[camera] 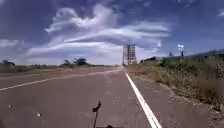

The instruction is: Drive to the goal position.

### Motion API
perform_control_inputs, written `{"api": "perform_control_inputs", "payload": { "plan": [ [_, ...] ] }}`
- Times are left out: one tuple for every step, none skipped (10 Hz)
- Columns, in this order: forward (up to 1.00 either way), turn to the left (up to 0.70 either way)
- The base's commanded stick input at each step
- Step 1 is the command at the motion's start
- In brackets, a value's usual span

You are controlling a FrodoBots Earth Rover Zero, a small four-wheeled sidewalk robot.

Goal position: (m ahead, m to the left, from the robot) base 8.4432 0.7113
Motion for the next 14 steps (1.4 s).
{"api": "perform_control_inputs", "payload": {
  "plan": [
    [1.00, 0.00],
    [1.00, 0.00],
    [1.00, 0.00],
    [1.00, 0.00],
    [1.00, 0.00],
    [1.00, 0.00],
    [1.00, 0.00],
    [1.00, 0.00],
    [1.00, 0.00],
    [1.00, 0.00],
    [1.00, 0.00],
    [1.00, 0.00],
    [1.00, 0.00],
    [1.00, -0.03]
  ]
}}
